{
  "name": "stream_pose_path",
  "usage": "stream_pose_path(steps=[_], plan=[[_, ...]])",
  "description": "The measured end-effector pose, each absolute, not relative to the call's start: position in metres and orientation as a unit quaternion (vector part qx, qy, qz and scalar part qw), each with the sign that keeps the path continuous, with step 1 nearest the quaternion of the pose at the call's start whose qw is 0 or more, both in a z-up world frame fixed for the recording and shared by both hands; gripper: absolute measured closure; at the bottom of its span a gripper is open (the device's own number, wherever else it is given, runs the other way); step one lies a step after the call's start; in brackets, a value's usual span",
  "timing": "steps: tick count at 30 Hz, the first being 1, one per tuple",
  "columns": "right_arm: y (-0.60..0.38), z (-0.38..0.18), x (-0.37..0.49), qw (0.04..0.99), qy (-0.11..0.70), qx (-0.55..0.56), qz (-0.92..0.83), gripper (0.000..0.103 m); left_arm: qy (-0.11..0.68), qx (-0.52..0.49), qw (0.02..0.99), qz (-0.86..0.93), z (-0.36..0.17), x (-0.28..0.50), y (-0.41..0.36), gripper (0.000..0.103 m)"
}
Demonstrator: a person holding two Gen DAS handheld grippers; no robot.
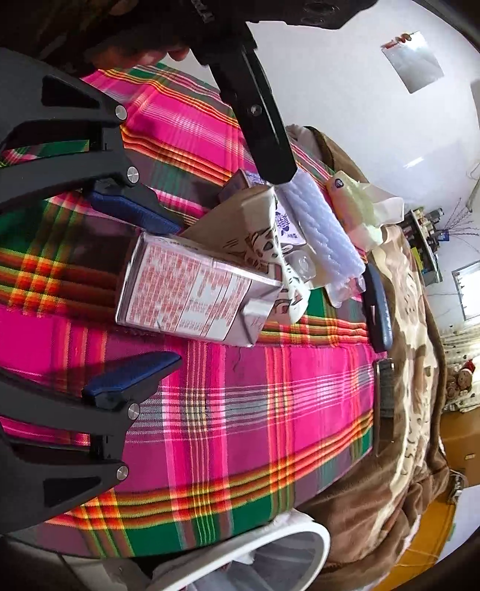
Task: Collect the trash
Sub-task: 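Grasp the pink milk carton with the right tool while the left tool grasps the patterned paper cup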
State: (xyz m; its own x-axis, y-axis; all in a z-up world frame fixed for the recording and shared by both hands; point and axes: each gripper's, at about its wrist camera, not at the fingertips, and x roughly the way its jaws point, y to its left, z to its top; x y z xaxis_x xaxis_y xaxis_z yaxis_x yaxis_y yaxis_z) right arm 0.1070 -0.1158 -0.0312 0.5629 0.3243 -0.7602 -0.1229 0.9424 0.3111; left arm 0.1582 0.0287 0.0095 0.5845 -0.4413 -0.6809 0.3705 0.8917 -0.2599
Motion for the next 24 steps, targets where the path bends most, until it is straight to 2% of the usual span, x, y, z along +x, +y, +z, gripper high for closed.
stream_pose_path(steps=[2,24], plan=[[-0.119,-0.029,0.105,0.881,0.44,0.113,0.129,0.055,0.396,-0.042,0.888,-0.228,0.009,0.158,0.025,0.033],[-0.185,-0.02,0.088,0.9,0.42,0.104,0.039,0.061,0.429,-0.037,0.863,-0.263,-0.012,0.163,-0.032,0.033]])
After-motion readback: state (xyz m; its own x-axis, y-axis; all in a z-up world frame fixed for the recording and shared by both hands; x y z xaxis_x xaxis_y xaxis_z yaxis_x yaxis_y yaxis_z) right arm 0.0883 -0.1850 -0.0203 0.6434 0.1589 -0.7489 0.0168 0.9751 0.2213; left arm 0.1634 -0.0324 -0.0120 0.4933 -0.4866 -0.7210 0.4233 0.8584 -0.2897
